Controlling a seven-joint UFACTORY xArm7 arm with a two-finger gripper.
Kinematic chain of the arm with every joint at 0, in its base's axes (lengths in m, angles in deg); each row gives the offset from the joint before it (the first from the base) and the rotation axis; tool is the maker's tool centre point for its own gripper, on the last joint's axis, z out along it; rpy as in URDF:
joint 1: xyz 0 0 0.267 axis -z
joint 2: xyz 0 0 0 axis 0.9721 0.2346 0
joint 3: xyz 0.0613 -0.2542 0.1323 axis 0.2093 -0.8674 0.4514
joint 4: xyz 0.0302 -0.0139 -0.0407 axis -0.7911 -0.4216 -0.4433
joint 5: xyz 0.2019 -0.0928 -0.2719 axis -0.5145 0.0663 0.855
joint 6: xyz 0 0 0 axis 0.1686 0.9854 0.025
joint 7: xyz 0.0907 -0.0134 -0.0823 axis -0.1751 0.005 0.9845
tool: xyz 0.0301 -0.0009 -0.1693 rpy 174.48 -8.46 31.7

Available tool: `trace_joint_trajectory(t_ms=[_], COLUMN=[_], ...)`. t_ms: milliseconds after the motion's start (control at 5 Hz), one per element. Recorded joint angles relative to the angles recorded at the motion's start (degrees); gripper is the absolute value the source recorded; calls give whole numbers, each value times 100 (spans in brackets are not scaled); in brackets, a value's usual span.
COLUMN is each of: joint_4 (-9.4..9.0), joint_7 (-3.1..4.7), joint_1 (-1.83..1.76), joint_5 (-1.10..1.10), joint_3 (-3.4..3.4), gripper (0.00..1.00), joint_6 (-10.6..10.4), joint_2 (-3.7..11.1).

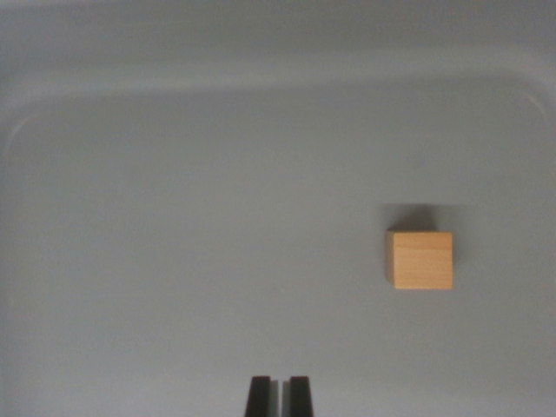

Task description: Push wooden cube

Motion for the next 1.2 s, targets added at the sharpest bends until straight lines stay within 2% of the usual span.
trace_joint_trajectory(t_ms=[200,400,600,800,1000,1200], joint_4=[0,-164,-164,-344,-344,-535], joint_7=[0,63,63,132,132,205], joint_1=[0,27,27,56,56,88], joint_5=[0,-3,-3,-5,-5,-8], joint_3=[0,-23,-23,-48,-48,-74], gripper=[0,0,0,0,0,0], joint_6=[0,-205,-205,-429,-429,-668], joint_2=[0,47,47,98,98,152])
